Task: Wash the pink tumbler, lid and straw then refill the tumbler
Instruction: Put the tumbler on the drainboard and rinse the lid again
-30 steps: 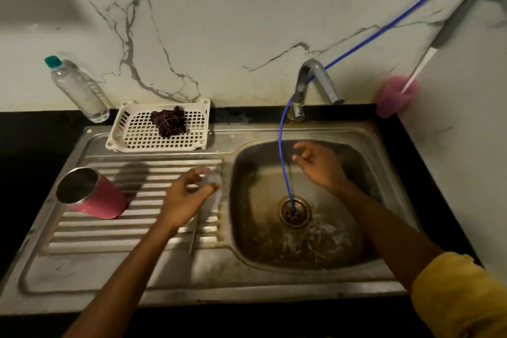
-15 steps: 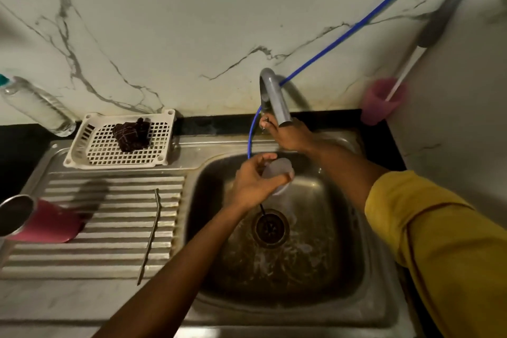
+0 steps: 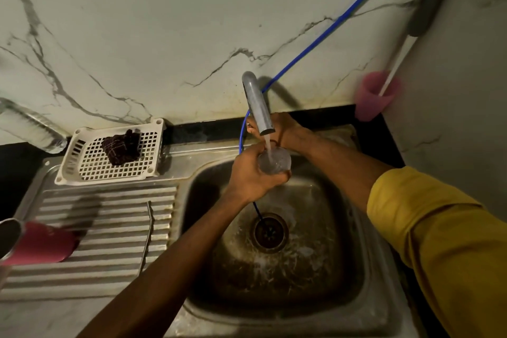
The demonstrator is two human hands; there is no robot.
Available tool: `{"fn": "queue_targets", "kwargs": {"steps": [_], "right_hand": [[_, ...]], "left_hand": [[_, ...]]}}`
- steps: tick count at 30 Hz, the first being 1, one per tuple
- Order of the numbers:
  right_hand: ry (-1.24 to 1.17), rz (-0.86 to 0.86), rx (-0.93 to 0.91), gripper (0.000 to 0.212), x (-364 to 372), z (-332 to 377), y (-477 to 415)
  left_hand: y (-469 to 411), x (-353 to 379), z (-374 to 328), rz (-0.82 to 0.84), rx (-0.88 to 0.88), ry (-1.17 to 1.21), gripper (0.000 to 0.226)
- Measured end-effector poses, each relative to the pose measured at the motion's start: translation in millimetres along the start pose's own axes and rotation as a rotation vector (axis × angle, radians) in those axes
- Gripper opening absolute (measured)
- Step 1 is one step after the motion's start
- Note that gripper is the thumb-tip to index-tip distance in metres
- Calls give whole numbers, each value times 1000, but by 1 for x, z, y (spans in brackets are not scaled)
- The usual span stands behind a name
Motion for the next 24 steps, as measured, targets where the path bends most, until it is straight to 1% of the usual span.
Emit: {"fn": "queue_targets", "kwargs": {"steps": [2,4,6,8,11,13,14,16,17,19,21,22,23,24], "right_hand": [[37,9,-12,30,-5,4,5],[84,40,-9,26,-10,8,11],[49,72,22,23,-11,7,13],[-122,45,63,26,-8,0,11],[-342,-30,-21,11,-4,-20,12],[-520,-69,1,25,-2,-36,27],[-620,-66,29,27,1,-46,36],[-782,-27,71,33,11,-66,53],[-810,-13,64,41,16,-74,59],[-817,-17,13,58,23,-84,71],[-821,-13,-38,71,27,-87,77],[-816,-3,-60,73,27,-85,79],[-797,2,-73,71,26,-83,80],[-785,-3,-79,66,24,-81,79]], "left_hand": [[2,-1,-2,-22,50,-19,61],[4,-4,-3,-24,124,-30,63],[3,-7,-4,-38,233,-84,65],[1,-12,-3,-98,359,-179,68],[-3,-11,0,-128,514,-284,71],[-6,-8,3,-115,578,-370,72],[-8,-7,5,-114,581,-392,72],[-9,-8,7,-120,512,-363,70],[-8,-9,8,-114,422,-295,68],[-7,-8,8,-41,138,-50,58],[-6,-2,10,57,-139,240,36],[-6,2,12,89,-247,385,23],[-4,5,11,124,-336,537,19],[-3,8,12,158,-405,675,26]]}}
Point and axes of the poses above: each hand's wrist, its own y-axis away from the middle knuckle, its own x-axis out of the palm, z = x × y, the point moved 4 cm from there along -y, towards the middle knuckle, and after that the axes turned 10 degrees about -y, right-handed, at the moved point
